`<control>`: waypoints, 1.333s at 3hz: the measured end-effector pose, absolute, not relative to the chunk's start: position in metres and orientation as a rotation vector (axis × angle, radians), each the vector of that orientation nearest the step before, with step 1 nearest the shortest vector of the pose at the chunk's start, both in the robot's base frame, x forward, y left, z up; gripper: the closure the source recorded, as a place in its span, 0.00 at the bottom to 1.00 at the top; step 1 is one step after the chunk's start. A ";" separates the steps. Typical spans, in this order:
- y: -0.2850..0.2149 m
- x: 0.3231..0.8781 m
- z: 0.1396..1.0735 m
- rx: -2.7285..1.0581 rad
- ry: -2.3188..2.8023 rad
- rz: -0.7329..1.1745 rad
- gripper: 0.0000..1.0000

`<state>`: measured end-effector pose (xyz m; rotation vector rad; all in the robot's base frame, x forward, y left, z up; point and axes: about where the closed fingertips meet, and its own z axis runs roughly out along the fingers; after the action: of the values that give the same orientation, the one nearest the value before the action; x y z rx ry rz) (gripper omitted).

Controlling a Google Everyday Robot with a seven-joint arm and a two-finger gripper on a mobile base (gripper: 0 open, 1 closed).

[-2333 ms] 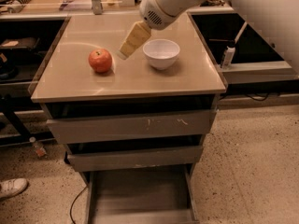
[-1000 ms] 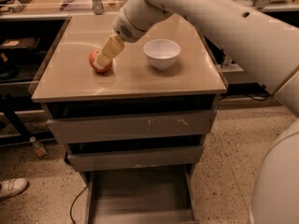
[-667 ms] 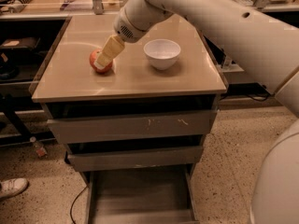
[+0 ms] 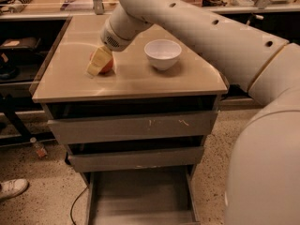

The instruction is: Place apple into bottom drawer

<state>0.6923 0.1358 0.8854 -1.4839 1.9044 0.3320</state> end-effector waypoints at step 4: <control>0.130 0.740 0.845 -1.518 2.001 0.317 0.00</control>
Offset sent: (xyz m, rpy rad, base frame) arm 0.0488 -0.0103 -0.0169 -0.0928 0.0163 -0.0200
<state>0.7401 0.1303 0.8450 -1.5179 2.0013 0.3168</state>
